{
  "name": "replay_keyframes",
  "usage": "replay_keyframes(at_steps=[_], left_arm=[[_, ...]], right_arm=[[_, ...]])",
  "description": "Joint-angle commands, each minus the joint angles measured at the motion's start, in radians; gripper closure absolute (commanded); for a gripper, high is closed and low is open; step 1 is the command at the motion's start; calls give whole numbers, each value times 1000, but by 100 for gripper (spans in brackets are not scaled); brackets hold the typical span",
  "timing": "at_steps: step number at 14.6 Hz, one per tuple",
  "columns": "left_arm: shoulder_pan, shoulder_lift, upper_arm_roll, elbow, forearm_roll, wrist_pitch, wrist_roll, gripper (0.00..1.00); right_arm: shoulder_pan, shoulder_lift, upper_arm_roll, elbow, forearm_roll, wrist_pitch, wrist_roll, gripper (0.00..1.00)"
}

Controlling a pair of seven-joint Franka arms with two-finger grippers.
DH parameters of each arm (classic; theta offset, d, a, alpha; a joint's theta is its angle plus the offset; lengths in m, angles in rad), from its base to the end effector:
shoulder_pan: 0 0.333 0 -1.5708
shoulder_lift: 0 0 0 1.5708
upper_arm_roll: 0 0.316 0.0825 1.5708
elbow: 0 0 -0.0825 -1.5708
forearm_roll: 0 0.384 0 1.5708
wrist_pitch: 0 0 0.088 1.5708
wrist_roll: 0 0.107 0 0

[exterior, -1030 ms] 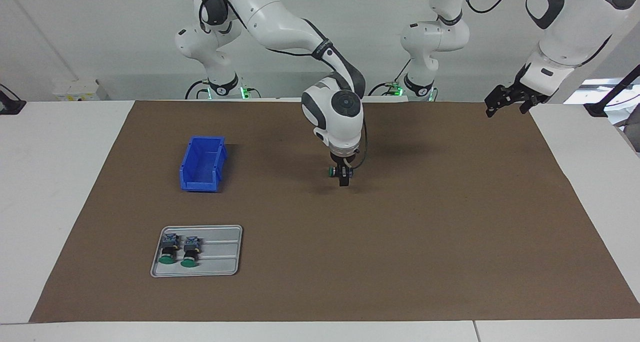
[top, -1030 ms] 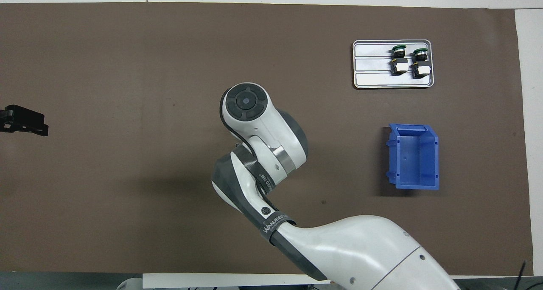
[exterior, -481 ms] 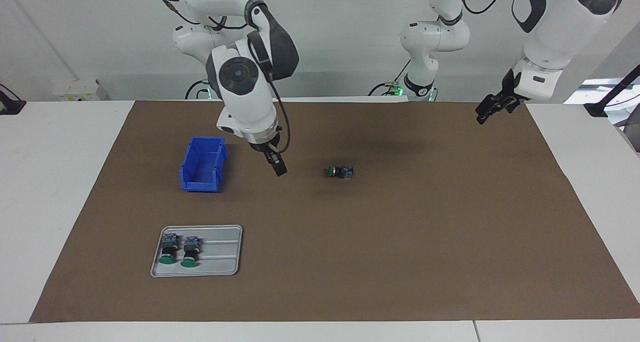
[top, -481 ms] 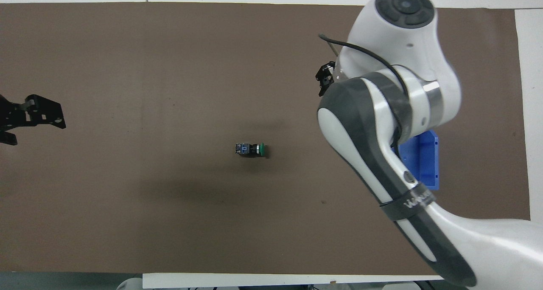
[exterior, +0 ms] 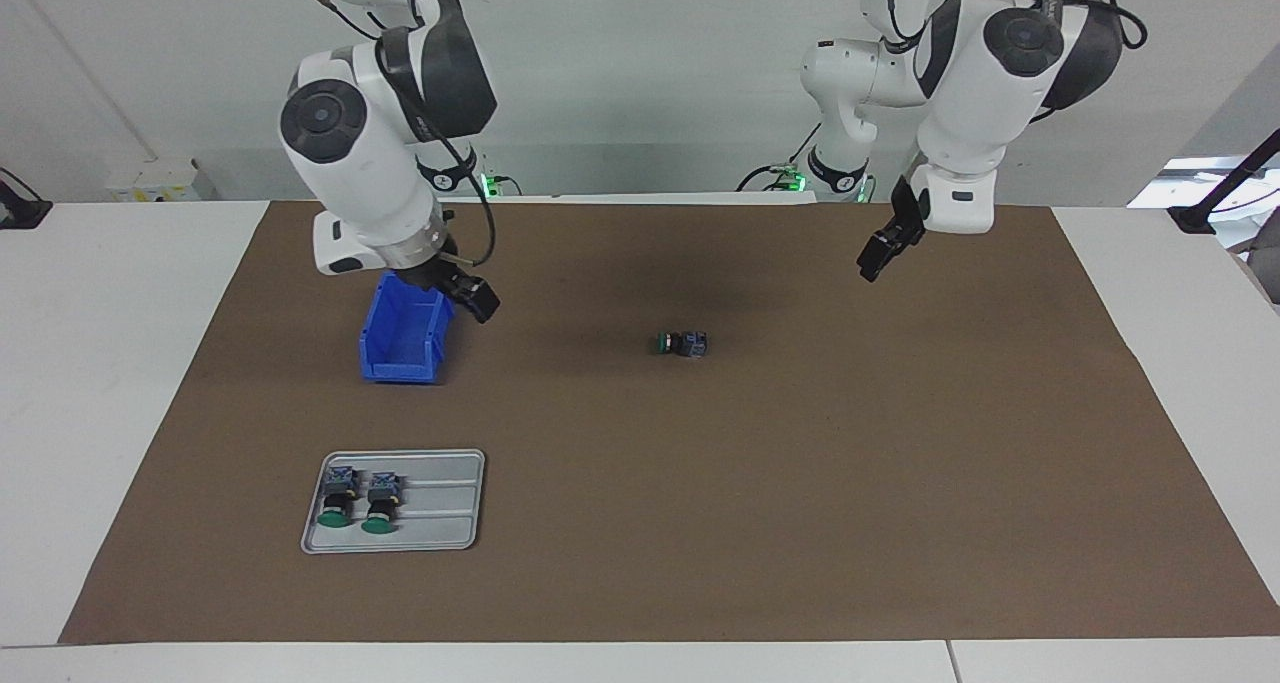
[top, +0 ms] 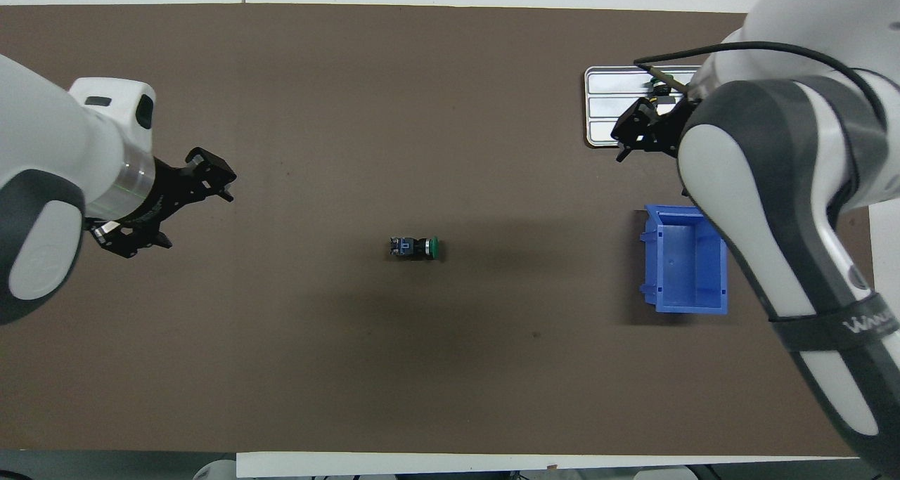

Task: Place and press button with both arms
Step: 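Withdraw the right gripper while the left gripper reaches toward the button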

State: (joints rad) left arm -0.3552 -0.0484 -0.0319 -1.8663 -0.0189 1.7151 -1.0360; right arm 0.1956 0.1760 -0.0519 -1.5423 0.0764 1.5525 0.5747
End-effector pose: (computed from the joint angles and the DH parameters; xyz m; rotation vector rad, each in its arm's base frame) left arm 0.4958 -0.2043 0.5232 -2.9215 -0.9888 0.1373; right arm 0.5900 0.0961 0.5352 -3.0504 0.6756 0.2797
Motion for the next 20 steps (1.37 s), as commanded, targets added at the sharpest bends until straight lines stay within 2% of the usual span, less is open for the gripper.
replay_keyframes(at_steps=[1, 4, 7, 11, 13, 16, 20], left_arm=[[-85, 74, 14, -4, -24, 107, -226, 1], [-143, 125, 14, -1, -55, 168, -376, 1], [-226, 185, 14, 1, -61, 265, -608, 1], [-317, 264, 17, 3, -61, 348, -810, 1], [-343, 289, 17, 7, -59, 377, -870, 1], [-373, 383, 20, 50, -44, 389, -952, 1], [-387, 412, 18, 26, -44, 452, -1007, 1]], right_arm=[[-69, -62, 12, -32, -32, -3, -194, 2], [-139, -110, 10, -30, -35, -17, -341, 2], [-182, -139, 10, -32, -40, -72, -417, 2], [-199, -173, 9, -119, -41, -60, -434, 2], [-208, -176, 6, -115, -40, -52, -443, 2], [-229, -173, -22, -101, -41, -54, -537, 2], [-242, -178, -23, -107, -41, -60, -595, 2]])
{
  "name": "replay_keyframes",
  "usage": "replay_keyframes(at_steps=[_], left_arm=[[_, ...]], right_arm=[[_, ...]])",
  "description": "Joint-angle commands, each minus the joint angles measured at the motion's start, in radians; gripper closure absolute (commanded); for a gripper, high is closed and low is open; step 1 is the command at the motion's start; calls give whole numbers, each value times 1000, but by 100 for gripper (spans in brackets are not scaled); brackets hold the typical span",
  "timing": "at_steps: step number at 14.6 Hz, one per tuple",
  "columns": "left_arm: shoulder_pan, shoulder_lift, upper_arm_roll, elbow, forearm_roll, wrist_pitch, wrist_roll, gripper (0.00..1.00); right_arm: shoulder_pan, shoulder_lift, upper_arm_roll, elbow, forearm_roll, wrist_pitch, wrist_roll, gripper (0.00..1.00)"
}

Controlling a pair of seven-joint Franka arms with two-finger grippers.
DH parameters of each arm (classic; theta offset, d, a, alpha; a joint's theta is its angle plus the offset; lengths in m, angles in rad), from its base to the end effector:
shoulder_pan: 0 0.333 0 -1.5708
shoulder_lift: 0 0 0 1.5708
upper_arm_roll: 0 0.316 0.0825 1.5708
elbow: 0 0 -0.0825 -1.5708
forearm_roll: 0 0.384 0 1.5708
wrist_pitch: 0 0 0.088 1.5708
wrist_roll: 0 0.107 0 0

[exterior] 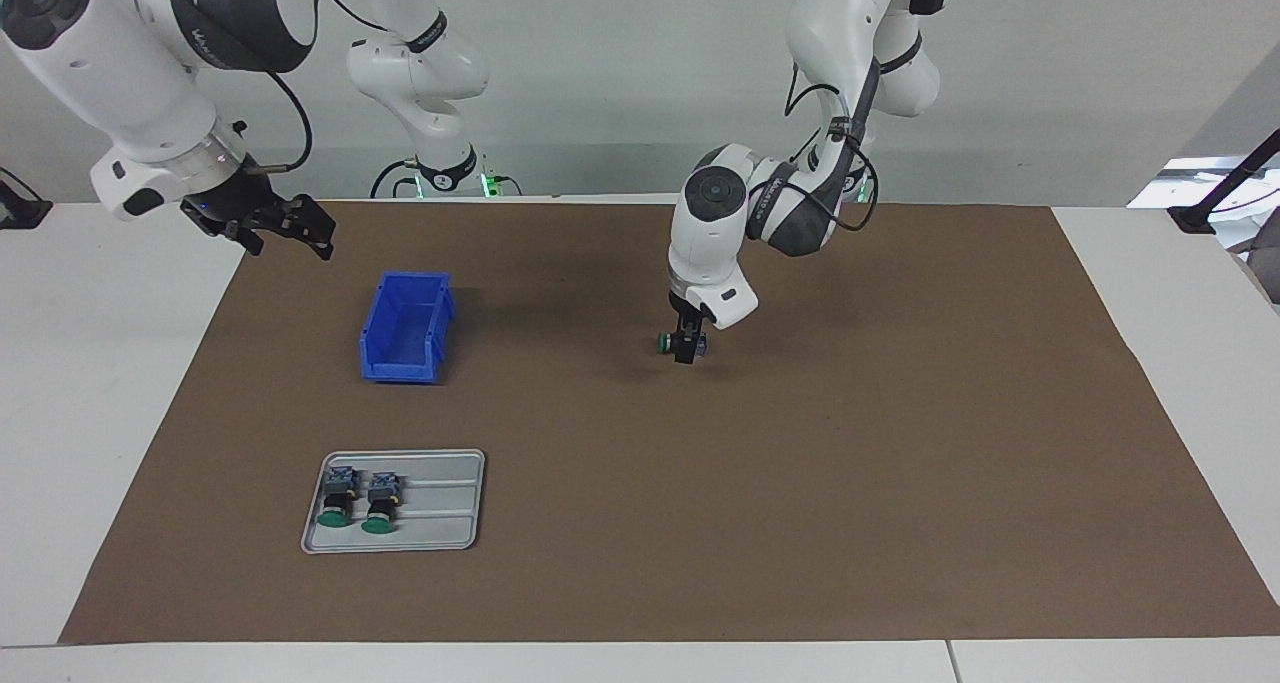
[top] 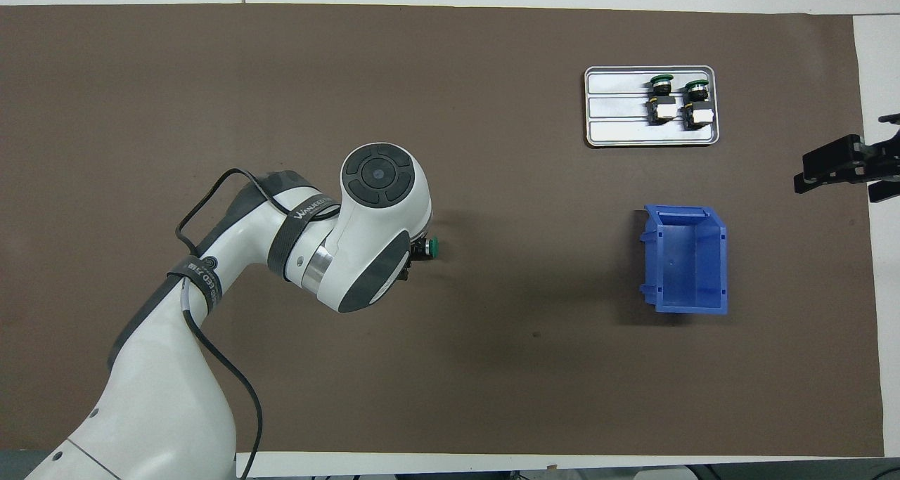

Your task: Place and press button with both arms

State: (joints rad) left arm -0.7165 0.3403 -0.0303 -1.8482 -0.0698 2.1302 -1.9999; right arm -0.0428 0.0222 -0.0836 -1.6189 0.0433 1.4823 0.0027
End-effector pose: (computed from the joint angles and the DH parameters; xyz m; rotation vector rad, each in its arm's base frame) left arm 0.4579 -0.4265 0.3365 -2.4705 -1.8651 0.1213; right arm 0.5446 -0.0637 0.5830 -3.0746 0.1983 0.2406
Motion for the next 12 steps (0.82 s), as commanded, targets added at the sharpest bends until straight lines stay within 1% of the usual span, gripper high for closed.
replay_keyframes(at_steps=[1, 4, 5, 6, 7, 10, 12], left_arm=[[-26, 25, 15, 6, 8, 42, -48, 1], [-41, 42, 15, 0, 7, 50, -71, 2], [-41, 45, 15, -5, 7, 56, -72, 2], [-41, 46, 13, -5, 5, 57, -77, 3], [-41, 46, 13, -8, 5, 60, -97, 4], [-57, 45, 13, -28, 4, 74, -128, 5], [-57, 57, 13, -45, 4, 109, -129, 12]], right_arm=[[-5, -25, 7, -30, -6, 9, -23, 2], [1, -27, 7, -32, -13, 9, -32, 2], [1, -24, 10, -26, -29, 10, -35, 2], [3, -22, 21, -21, -75, 9, -46, 2], [4, -22, 22, -24, -86, 9, -49, 2], [0, -27, 19, -33, -80, 3, -43, 2], [7, -31, 21, -32, -80, 3, -43, 2]])
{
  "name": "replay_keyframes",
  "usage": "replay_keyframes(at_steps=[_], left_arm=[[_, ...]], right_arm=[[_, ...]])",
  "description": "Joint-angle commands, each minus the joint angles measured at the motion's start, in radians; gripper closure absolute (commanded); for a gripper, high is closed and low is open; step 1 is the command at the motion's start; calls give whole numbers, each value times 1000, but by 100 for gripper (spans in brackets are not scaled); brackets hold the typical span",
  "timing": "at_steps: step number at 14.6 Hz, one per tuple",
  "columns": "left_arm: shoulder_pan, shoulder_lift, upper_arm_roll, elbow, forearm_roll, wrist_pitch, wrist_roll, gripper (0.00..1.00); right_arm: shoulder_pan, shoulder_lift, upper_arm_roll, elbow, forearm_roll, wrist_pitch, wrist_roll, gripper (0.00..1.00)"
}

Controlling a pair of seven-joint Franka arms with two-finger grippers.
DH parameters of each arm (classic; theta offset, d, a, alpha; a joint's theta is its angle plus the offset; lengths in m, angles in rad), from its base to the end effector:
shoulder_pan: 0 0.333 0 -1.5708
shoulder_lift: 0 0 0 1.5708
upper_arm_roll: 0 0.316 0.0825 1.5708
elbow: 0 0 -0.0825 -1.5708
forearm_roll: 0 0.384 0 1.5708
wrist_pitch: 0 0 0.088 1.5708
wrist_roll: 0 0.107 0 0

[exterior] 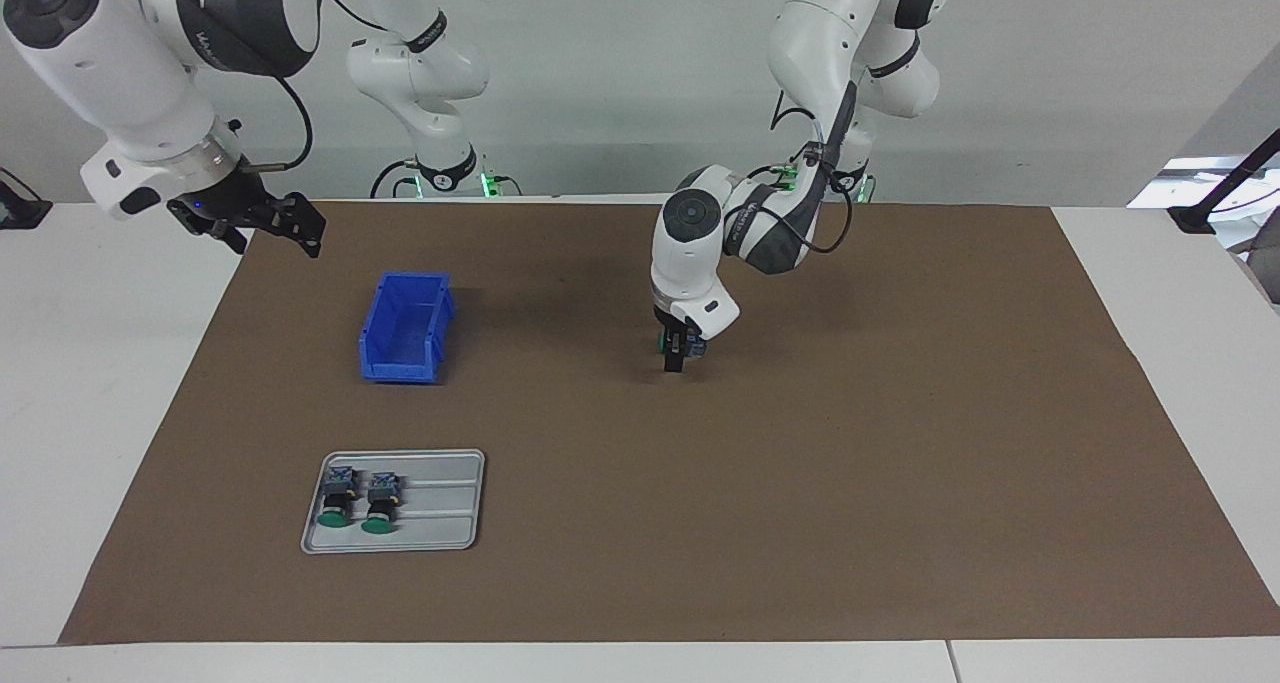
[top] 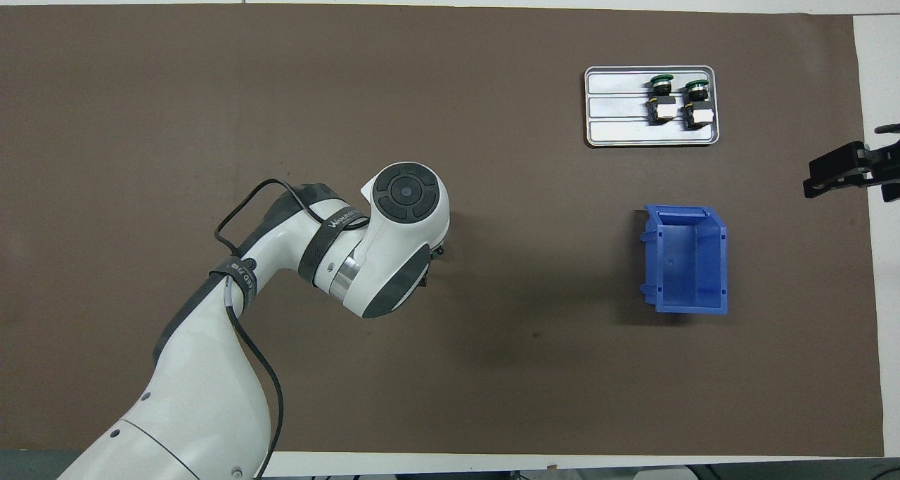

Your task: Place and press button with both arms

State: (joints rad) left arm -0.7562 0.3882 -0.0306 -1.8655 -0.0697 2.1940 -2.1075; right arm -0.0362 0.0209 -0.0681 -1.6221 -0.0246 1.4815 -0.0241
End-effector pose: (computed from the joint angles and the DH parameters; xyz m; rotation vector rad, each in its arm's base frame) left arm 0.4421 -0.4453 0.3041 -2.3967 -1.9481 0.1141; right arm 0.5444 -0.0595 0.5821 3.1131 -0.1254 -0.2542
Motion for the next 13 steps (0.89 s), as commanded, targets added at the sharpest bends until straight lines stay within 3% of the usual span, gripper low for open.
replay_keyframes(at_steps=[1, 6, 8, 13], left_arm=[[-17, 8, 14, -32, 5, 43, -23, 22], [-20, 8, 12, -26, 4, 36, -37, 66], [-14, 8, 14, -23, 4, 32, -37, 74], [6, -37, 20, -24, 4, 4, -28, 85]], right_arm=[[1, -30, 7, -28, -12, 3, -16, 2], [-7, -30, 5, -28, -12, 3, -16, 2], [-10, -30, 5, -28, -12, 3, -17, 2], [-53, -30, -4, -27, -12, -7, -24, 2]])
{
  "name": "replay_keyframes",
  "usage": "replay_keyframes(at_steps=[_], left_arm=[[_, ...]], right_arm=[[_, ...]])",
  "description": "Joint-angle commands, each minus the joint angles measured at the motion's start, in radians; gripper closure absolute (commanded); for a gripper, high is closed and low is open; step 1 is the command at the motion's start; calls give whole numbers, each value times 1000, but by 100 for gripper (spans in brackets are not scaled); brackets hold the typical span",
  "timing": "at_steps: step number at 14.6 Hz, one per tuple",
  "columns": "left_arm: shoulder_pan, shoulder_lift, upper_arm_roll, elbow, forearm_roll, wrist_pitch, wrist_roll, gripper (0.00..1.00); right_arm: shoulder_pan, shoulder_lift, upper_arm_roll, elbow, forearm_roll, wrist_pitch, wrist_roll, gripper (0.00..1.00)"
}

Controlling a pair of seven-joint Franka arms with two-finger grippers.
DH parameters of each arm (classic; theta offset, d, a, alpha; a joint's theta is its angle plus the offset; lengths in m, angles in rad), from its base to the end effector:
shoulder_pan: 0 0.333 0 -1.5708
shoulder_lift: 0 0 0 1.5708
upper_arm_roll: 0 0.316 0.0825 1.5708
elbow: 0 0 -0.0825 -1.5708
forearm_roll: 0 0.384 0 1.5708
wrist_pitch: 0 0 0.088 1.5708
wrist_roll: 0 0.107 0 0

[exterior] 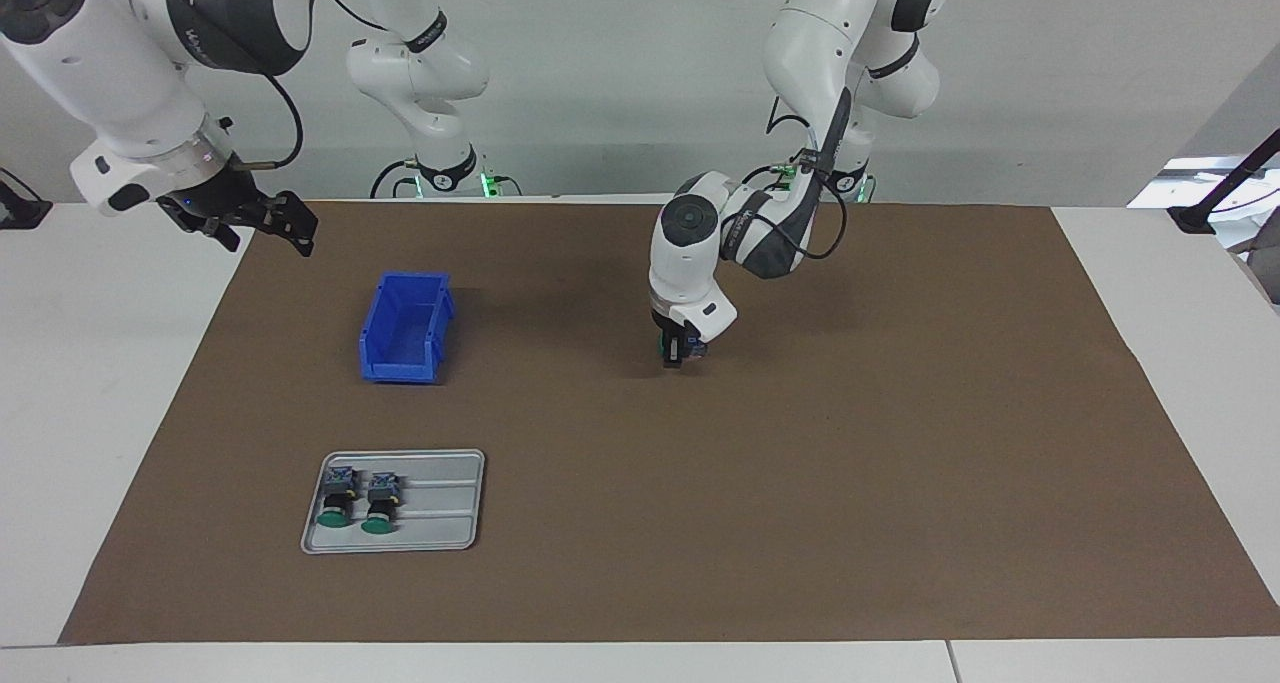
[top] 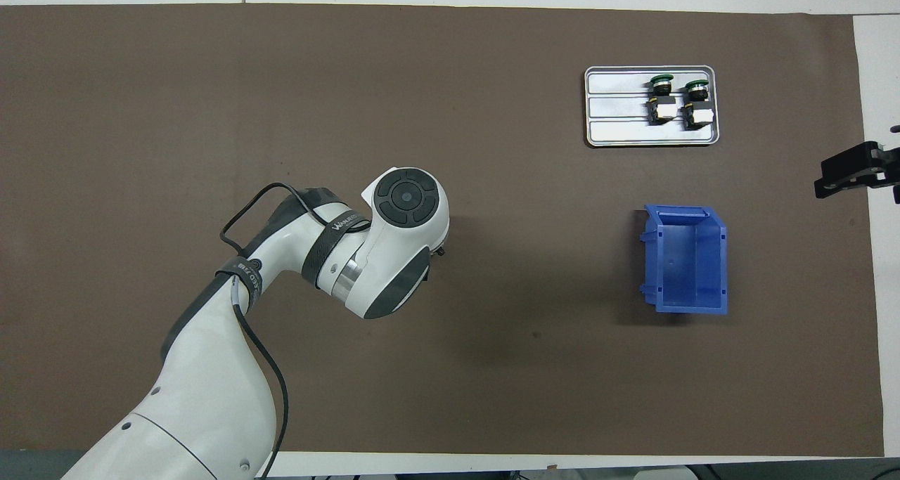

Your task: Place and press button with both arms

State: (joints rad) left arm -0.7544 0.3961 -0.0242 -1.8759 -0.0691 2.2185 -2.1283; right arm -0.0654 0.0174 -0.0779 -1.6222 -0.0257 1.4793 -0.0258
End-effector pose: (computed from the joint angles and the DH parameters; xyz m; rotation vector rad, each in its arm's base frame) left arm 0.4453 -0.4412 0.2966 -2.3719 -1.9867 0.1071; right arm 0.5406 -0.0806 0.5838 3.1125 -0.1837 -0.2530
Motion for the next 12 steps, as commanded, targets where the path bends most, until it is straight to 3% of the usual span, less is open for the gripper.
replay_keyframes(at_steps=[1, 6, 12], left_arm=[[23, -75, 12, -17, 3, -23, -7, 85], [88, -169, 7, -54, -8, -10, 7, 87], [152, -184, 7, -98, -176, 128, 68, 87]], right_arm=[[-25, -28, 6, -27, -11, -7, -17, 2], [-22, -36, 6, -31, -11, -19, -23, 2], [-10, -45, 17, -48, 33, -22, -74, 2]])
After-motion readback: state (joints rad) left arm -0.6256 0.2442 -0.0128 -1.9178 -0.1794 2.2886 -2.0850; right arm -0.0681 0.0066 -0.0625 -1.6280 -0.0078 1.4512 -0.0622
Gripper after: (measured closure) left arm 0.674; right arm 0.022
